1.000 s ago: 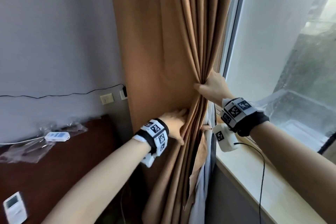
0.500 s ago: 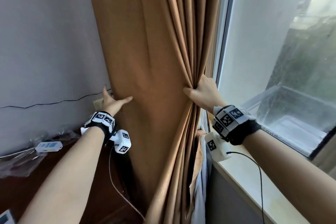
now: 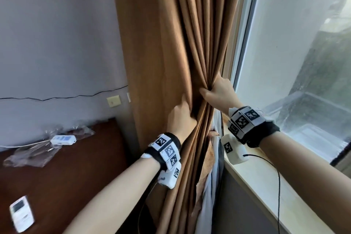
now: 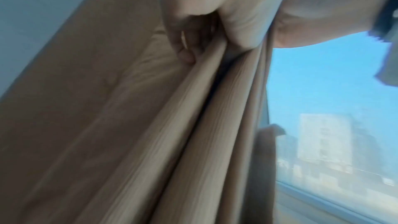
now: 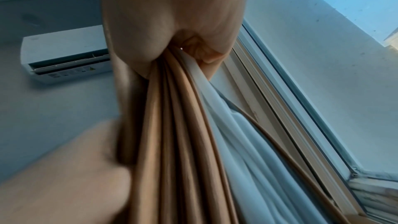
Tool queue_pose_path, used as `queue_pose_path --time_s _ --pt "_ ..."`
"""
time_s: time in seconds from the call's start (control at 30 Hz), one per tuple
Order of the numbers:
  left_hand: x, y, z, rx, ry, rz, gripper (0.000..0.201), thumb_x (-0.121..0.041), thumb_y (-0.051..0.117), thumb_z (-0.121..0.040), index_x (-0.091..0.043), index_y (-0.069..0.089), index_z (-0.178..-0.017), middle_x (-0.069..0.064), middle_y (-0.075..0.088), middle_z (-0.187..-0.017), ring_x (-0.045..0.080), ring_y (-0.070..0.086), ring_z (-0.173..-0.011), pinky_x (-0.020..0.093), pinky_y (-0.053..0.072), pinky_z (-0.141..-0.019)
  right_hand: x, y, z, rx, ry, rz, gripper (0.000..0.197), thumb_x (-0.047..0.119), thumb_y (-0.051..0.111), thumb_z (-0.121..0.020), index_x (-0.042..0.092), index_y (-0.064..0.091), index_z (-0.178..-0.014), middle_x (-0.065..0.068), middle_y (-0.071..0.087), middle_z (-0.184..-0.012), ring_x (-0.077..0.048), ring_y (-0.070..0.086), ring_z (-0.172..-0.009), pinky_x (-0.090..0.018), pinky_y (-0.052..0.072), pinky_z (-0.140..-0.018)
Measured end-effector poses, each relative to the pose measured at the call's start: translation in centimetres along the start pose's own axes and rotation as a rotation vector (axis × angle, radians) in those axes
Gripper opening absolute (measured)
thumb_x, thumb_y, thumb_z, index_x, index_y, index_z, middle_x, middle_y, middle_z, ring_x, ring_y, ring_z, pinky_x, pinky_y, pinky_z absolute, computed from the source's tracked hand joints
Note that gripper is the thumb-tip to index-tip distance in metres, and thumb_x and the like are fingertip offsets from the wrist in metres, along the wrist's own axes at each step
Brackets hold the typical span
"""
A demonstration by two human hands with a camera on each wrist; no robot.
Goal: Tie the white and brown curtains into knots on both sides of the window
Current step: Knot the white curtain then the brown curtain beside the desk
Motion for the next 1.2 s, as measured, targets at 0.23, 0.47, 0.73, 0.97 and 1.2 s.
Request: queue_pose_path --time_s 0.23,0.47,0.73,0.97,1.2 --pt "-3.4 0.4 0.9 0.239 0.149 -0.037 0.039 -0.006 0.049 -0.080 -0.003 0.048 -0.119 0.024 0.064 -0.103 0.042 0.060 -0.099 0.039 0.050 -0.083 0.0 -0.7 0.9 0.035 0.024 -0.026 0.038 0.017 0.055 -0.079 0.005 0.044 -0.113 -0.004 0.052 -0.073 -0.031 0.055 -0.074 -0.030 0.037 -0.065" --pt "-3.8 1.2 1.5 0.455 0.081 -0.039 0.048 -0.016 0.056 -0.082 -0.001 0.045 -0.126 0.019 0.057 -0.124 0.034 0.054 -0.117 0.031 0.042 -0.095 0.8 -1.2 1.7 0.048 0.087 -0.155 0.063 0.047 0.050 -0.081 0.011 0.039 -0.131 -0.011 0.063 -0.108 -0.035 0.060 -0.100 -0.040 0.049 -0.086" --pt "-1.3 -0.2 -0.2 0.631 0.104 0.022 0.075 -0.018 0.065 -0.076 -0.016 0.032 -0.143 0.008 0.050 -0.133 0.026 0.048 -0.123 0.032 0.039 -0.104 0.7 -1.8 1.6 0.117 0.066 -0.048 0.058 0.021 0.067 -0.078 0.007 0.043 -0.129 -0.008 0.060 -0.099 -0.032 0.060 -0.099 -0.030 0.045 -0.074" --pt "9.1 -3.8 -5.5 0.032 -0.160 0.227 0.035 -0.002 0.064 -0.073 -0.018 0.059 -0.104 0.007 0.063 -0.111 0.025 0.059 -0.109 0.030 0.045 -0.095 0.1 -1.8 1.6 0.150 0.089 -0.164 0.021 0.007 0.058 -0.076 0.013 0.050 -0.094 0.000 0.057 -0.077 -0.021 0.059 -0.073 -0.024 0.044 -0.057" --pt "17.9 -5.9 -9.0 -0.162 -0.666 0.350 0.111 -0.008 0.080 -0.070 -0.008 0.004 -0.151 0.023 0.023 -0.151 0.036 0.029 -0.138 0.042 0.028 -0.114 -0.5 -1.6 1.2 0.125 0.077 -0.125 0.026 0.003 0.059 -0.076 0.022 0.042 -0.071 0.007 0.048 -0.064 -0.006 0.047 -0.058 -0.013 0.032 -0.046"
Point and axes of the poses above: each hand's wrist, its own z-axis away from the middle knuckle, its own y-axis out of the palm, x = y × z, the point moved 1 cm from there along -z, towards the middle knuckle
